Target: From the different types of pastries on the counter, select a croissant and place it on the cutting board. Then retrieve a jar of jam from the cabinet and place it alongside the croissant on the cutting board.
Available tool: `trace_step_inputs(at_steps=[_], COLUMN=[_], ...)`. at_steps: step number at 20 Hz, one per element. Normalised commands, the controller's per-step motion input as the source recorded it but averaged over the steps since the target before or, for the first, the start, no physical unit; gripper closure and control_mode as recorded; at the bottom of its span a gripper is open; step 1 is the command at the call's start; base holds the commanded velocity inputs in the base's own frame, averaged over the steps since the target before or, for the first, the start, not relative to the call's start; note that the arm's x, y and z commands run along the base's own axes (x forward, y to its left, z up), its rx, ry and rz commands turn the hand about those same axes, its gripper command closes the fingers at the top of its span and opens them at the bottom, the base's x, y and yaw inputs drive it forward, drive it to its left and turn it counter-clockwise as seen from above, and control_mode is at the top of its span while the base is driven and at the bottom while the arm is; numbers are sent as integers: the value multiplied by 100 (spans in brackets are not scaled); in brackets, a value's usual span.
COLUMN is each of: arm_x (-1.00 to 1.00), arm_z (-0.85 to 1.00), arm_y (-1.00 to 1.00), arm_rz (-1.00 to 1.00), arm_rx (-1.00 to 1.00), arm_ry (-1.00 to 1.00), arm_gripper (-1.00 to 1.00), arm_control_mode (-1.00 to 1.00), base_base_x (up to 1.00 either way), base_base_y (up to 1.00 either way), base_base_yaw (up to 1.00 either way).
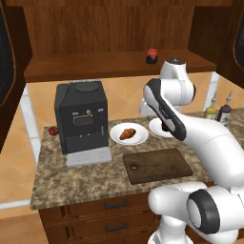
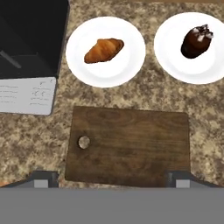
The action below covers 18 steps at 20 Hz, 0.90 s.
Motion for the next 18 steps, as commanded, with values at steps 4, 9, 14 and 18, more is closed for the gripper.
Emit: trace_step_inputs(at_steps=[4, 9, 14, 18], arm_x=[32, 28, 31, 7], arm_z=[-18, -36, -27, -2], arm_y=[0, 0, 8, 3], arm_rz=[-1, -3, -11, 0], arm_rx=[0, 5, 2, 2], arm_ry=[0, 2, 2, 1], arm_gripper=[-100, -100, -100, -100], arm_control_mode=[-100, -100, -100, -100], base_base_x=[0, 0, 0, 0], base_base_y=[0, 0, 0, 0], base_base_yaw=[0, 0, 0, 0])
